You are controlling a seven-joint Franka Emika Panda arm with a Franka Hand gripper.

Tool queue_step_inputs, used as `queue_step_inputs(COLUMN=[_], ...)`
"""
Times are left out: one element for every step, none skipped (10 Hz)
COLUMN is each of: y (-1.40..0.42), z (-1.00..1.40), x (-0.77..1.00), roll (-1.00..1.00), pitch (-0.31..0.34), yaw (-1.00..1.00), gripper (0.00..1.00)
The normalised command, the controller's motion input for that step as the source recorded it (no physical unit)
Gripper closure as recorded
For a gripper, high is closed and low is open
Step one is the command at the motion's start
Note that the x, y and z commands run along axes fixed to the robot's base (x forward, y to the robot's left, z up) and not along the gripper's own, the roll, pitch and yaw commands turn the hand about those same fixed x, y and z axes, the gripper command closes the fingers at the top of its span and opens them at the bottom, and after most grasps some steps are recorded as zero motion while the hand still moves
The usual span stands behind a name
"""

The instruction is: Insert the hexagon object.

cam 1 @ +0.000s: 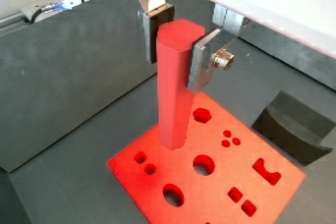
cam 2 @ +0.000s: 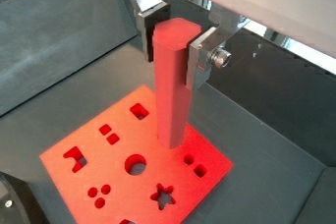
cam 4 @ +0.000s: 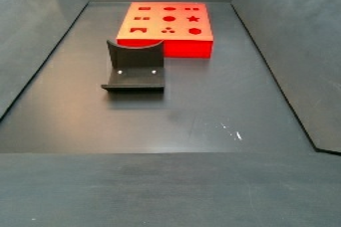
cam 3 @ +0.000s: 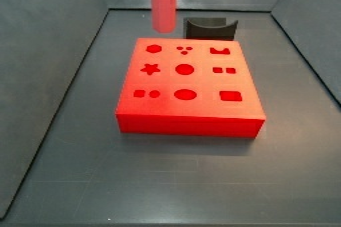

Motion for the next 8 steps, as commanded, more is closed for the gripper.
queue_step_inputs(y=[0.21,0.4,0.57,0.7,0.71,0.73,0.77,0.85], z=[-0.16,-0.26,-0.29,-0.3,-0.29,-0.3,-0.39,-0.51], x=[0.03,0.11,0.12,0.13,0.14,0.13,0.07,0.0], roll=[0.06,0.11,0.11,0.11,0.11,0.1,0.09,0.08], pitch=[0.0,-0.01,-0.019,-0.011,-0.004,-0.01,-0.037,-0.067], yaw=[0.06,0.14,0.16,0.17,0.18,0.19,0.17,0.12], gripper=[1.0,1.0,1.0,1.0,1.0,1.0,1.0,1.0])
